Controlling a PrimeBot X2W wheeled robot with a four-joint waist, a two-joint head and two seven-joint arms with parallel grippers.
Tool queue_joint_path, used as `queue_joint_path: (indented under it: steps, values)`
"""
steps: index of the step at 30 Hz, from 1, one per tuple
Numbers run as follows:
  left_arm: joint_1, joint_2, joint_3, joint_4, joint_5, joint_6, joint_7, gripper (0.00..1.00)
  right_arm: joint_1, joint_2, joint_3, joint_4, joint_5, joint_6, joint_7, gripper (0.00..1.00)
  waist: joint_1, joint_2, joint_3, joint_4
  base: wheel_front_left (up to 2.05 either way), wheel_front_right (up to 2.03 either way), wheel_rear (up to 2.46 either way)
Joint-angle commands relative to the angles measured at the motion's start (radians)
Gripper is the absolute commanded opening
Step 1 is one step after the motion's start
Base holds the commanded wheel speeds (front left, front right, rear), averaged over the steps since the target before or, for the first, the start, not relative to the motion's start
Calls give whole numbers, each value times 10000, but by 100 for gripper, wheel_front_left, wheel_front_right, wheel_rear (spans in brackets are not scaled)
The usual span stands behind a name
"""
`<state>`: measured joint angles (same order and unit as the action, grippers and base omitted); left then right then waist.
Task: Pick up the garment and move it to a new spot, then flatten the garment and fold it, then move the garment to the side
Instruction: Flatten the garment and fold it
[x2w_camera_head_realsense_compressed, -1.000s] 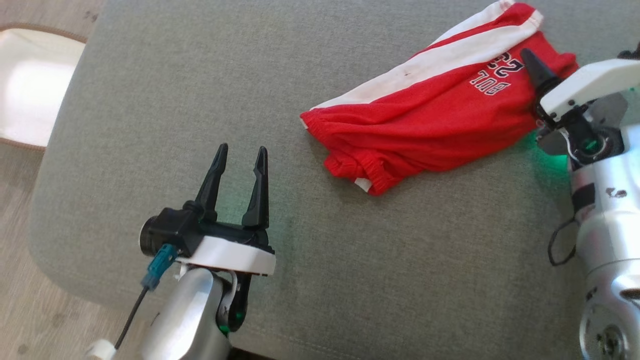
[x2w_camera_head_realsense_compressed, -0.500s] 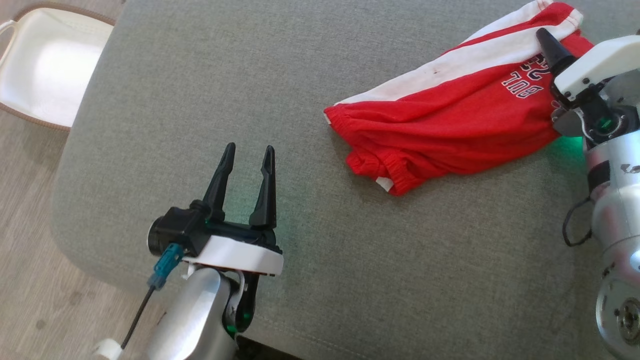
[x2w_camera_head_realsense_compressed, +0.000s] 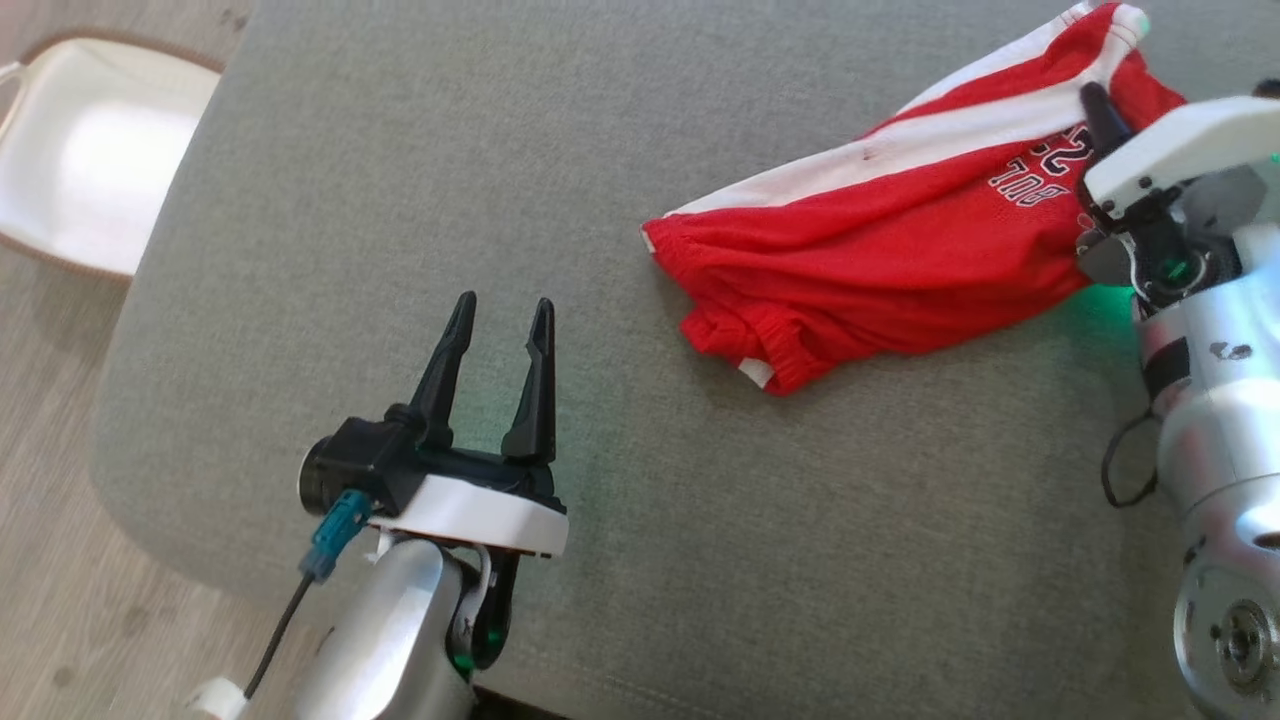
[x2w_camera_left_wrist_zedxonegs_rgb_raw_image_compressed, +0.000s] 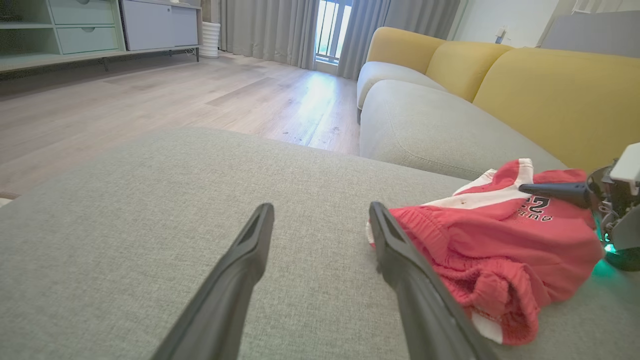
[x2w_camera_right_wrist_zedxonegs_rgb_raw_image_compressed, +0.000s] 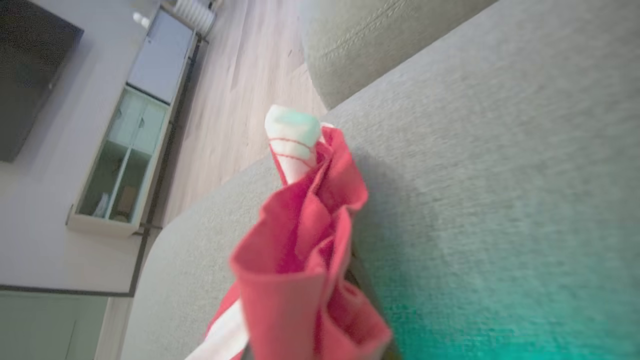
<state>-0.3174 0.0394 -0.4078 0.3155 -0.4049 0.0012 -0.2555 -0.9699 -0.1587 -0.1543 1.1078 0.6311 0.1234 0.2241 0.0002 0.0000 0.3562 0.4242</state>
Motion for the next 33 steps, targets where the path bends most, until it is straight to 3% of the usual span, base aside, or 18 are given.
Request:
queue_joint_path:
  steps: [1,11,19,27,33]
  values:
    - [-16,109,391,-254,64,77,-63,100,345,190,10,-55,156,73,-135,0,-2,0,-140,-142,0,0,0]
    - [352,108,830,-123,323,-24,-63,100,1526,142,-542,-601,792,73,-2024,0,-2,0,-1069,-1117,0,0,0]
    - [762,108,1263,-117,601,-174,-63,100,2862,626,-795,-1497,1015,73,-3189,0,-2,0,-1626,-2039,0,0,0]
    - [841,108,1699,-129,907,-361,-63,100,4099,910,-845,-2706,1151,73,-3598,0,-2,0,-1833,-2522,0,0,0]
    - [852,108,1652,-140,908,-428,-63,100,4130,998,-829,-3081,1127,73,-3549,0,-2,0,-1752,-2538,0,0,0]
